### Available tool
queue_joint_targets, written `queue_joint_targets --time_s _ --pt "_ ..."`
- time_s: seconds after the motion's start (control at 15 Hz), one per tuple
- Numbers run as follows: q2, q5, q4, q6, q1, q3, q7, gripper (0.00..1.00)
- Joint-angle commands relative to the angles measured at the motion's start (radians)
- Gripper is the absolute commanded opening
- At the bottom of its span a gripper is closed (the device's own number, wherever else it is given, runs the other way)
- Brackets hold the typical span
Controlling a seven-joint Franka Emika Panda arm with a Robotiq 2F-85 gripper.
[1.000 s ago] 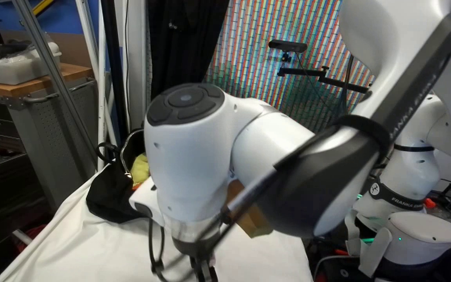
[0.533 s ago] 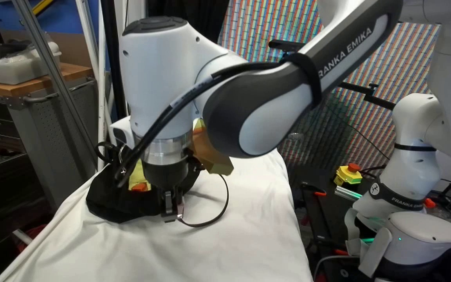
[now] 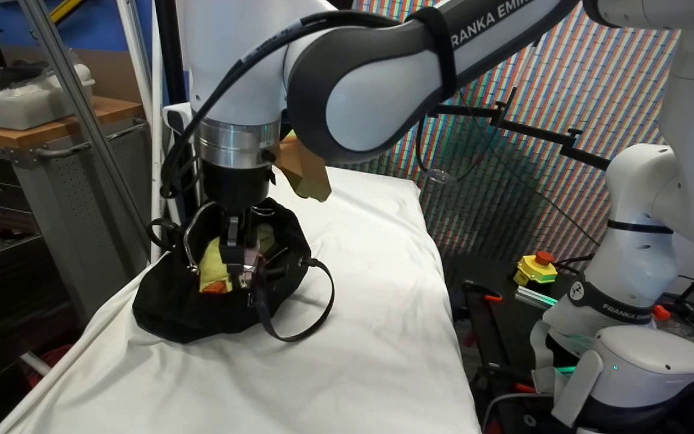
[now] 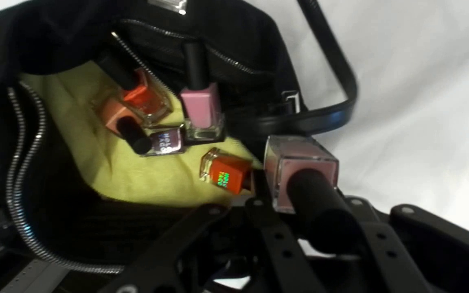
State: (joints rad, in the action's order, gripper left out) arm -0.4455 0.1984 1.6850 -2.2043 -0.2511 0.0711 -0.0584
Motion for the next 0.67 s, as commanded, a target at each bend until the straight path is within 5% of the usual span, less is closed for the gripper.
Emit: queue_joint_targets --time_s 0.0,0.6 --pt "-0.013 0.030 -0.060 0.022 0.027 -0.021 -0.003 0.15" --pt "-0.156 0.026 -0.214 0.053 0.066 -0.060 -0.024 0.15"
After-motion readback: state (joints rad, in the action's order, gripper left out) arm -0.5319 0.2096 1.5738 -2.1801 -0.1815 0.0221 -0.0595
